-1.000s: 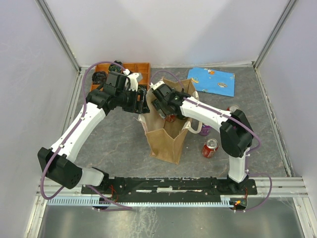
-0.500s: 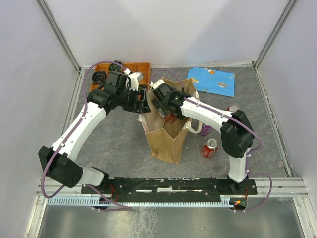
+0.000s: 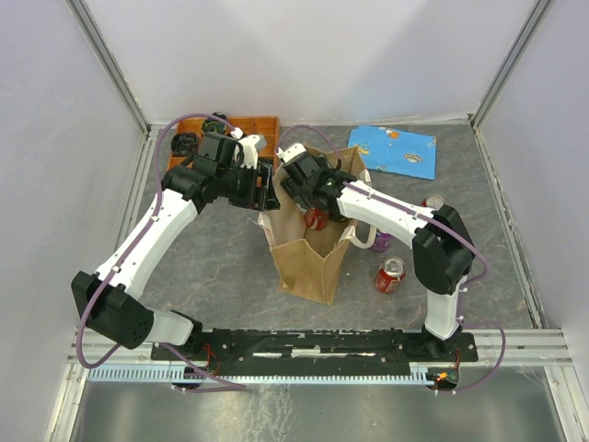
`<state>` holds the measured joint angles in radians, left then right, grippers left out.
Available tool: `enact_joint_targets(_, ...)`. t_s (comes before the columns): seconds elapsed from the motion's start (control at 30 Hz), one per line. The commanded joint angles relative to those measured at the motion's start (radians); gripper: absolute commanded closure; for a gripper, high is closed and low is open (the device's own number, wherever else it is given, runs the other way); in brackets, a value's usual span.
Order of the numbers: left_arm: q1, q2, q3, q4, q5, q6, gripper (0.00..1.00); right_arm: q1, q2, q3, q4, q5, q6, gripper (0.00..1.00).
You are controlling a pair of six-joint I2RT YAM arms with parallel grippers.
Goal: Place the beverage into the canvas bag
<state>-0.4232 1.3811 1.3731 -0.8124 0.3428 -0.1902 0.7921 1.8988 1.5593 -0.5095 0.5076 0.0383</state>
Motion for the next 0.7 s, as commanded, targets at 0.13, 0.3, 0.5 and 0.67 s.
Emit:
enact_joint_targets(0.13, -0.004, -0.010, 0.012, 0.038, 0.022, 0.026, 0.27, -0.004, -0.064, -0.005, 0.067, 0.074, -0.040, 0.12)
enact_joint_targets(0.3, -0.004, -0.007, 0.013, 0.038, 0.022, 0.028, 0.27, -0.003, -0.097, -0.018, 0.081, 0.015, -0.037, 0.13)
enact_joint_targets(0.5, -0.004, 0.000, 0.016, 0.039, 0.022, 0.028, 0.27, -0.003, -0.145, -0.036, 0.093, -0.057, -0.019, 0.15)
enact_joint_targets(0.67, -0.004, 0.003, 0.023, 0.038, 0.018, 0.029, 0.27, -0.003, -0.196, -0.033, 0.113, -0.118, -0.001, 0.15)
